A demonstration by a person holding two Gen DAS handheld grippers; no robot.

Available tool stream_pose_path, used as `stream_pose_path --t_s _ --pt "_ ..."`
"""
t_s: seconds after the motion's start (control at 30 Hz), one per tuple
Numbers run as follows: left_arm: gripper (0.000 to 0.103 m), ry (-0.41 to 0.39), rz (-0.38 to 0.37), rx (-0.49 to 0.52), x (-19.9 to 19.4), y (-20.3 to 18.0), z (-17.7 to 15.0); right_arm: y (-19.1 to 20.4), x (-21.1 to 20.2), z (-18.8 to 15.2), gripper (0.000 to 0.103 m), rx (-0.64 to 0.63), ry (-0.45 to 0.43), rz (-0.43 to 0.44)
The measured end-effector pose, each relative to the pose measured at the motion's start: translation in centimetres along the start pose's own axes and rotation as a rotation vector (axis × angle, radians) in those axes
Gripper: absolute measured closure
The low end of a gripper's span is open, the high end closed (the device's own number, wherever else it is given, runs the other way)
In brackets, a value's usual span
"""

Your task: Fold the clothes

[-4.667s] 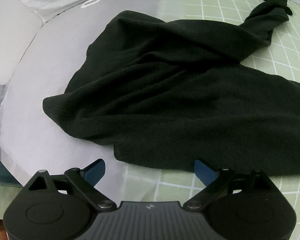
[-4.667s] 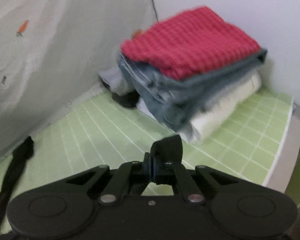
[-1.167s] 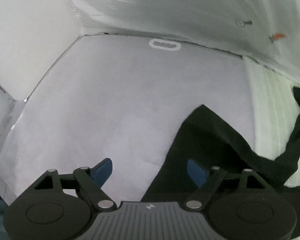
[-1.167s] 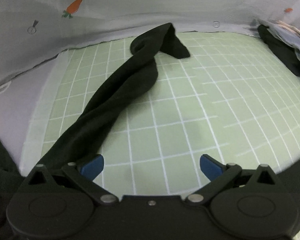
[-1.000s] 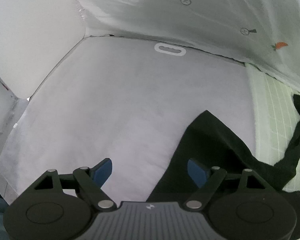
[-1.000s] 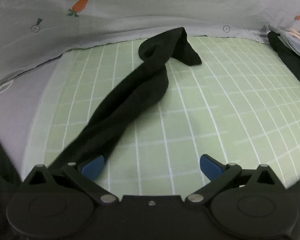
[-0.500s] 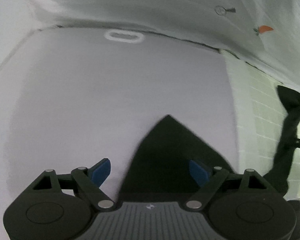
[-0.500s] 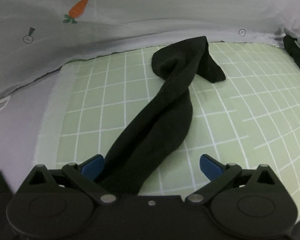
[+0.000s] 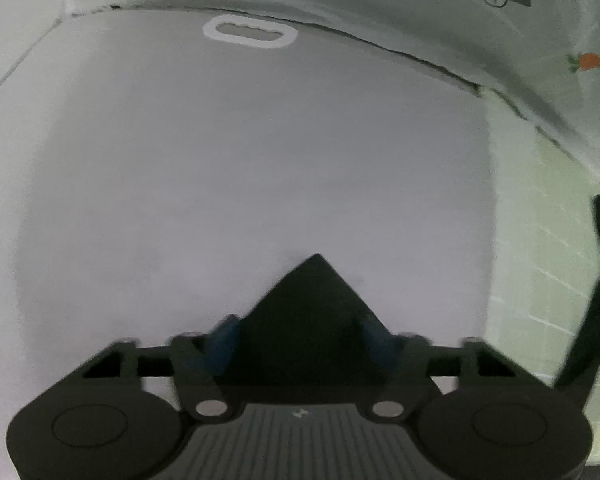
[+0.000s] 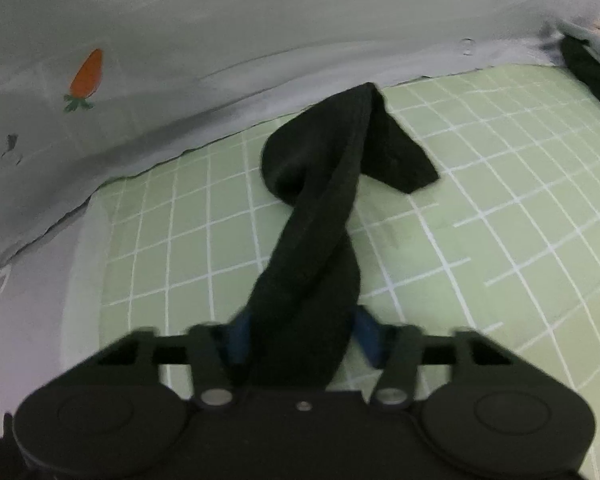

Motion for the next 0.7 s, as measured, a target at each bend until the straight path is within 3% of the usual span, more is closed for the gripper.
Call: stream_pose_path --t_s 0.03,0.1,0.2,0.3,0.4,0.5,0.53,0.57,0.6,0.67,0.7 --pt "0.077 -0.007 0.017 -0.002 -0.1 0.0 -0.1 0.4 0.0 0.0 0.076 -0.023 -0.003 0.017" --pt "0.092 -0.020 0.033 -0.020 -0.3 0.0 0.0 1.1 -0.5 0.2 0.086 -0.085 -0.020 0.021" --pt "0.095 -0.057 0.063 -0.068 -1.1 0.8 0.0 1.5 -2.0 0.7 0.090 -0.151 -0.075 -0.006" --pt "0.097 -0.143 0.143 -0.108 -3.1 2.7 0.7 1.1 -4.7 1.5 0.091 -0.159 -0.149 -0.052" --pt "0.097 -0.211 0.183 -0.195 -5.0 5.4 2.0 0.4 -7.3 1.9 0.091 -0.144 -0.210 -0.074" --pt "0.097 -0.232 0.218 -0.263 -5.2 7.5 2.8 0.4 -7.5 1.5 0.088 -0.134 -0.189 -0.035" --pt "0.096 -0.227 0.226 -0.271 -4.7 7.9 2.9 0.5 -7.4 1.2 0.087 -0.133 -0.178 -0.025" --pt "0.093 -0.223 0.223 -0.284 -4.3 8.3 2.9 0.5 -7.3 0.9 0.076 -0.133 -0.173 -0.030" --pt "0.087 -0.216 0.220 -0.294 -4.1 8.6 2.8 0.4 -7.3 0.7 0.065 -0.132 -0.171 -0.051" --pt "0.075 -0.222 0.211 -0.283 -4.5 8.7 2.4 -0.2 -7.6 0.6 0.055 -0.121 -0.179 -0.088" --pt "0.059 -0.232 0.206 -0.268 -5.0 8.5 2.2 -0.6 -7.9 0.6 0.055 -0.110 -0.186 -0.095"
Point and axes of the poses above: each gripper's, at about its wrist camera, not at the fingertips, and x roughly the way its jaws point, y to its left, z to its top, the point moved 9 cm from there along x, roughly the way its jaws point, and after that the axes turned 7 degrees about z, right-handed, at the moved point
